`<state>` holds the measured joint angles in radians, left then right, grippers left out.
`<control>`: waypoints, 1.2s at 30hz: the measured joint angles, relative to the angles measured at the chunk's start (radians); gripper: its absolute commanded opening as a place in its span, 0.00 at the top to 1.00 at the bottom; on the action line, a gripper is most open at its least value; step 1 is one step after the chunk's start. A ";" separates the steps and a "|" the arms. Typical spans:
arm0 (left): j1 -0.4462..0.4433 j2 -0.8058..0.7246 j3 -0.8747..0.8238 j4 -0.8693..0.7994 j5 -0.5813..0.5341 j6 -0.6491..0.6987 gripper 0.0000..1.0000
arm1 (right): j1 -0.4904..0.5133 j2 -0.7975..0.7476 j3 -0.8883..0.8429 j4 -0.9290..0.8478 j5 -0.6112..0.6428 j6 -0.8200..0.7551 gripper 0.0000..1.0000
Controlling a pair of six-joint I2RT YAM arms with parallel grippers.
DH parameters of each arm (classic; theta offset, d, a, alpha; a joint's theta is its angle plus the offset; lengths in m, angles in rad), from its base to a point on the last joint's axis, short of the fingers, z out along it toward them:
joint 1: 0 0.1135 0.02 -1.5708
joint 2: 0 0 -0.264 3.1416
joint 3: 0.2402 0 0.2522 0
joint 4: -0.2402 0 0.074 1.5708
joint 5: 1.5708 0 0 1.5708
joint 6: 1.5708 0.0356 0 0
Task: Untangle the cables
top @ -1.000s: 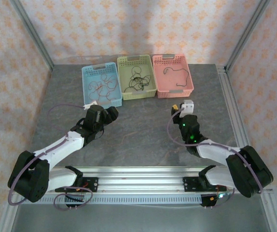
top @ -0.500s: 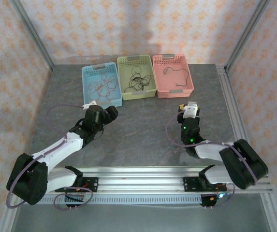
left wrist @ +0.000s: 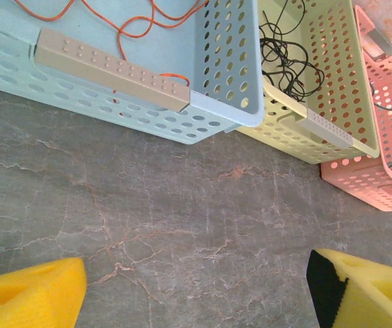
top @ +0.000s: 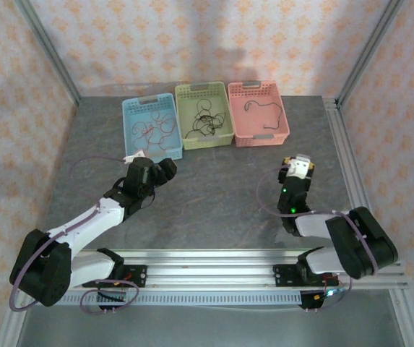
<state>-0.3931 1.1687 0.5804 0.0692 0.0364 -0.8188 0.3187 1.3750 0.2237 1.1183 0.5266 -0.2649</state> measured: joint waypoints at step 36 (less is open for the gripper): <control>0.000 -0.007 0.017 -0.043 -0.024 0.018 0.14 | -0.257 0.179 0.137 -0.177 -0.372 0.196 0.01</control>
<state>-0.3927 1.1618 0.5976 0.0257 0.0120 -0.8005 0.0612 1.5543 0.3603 0.9417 0.1543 -0.0689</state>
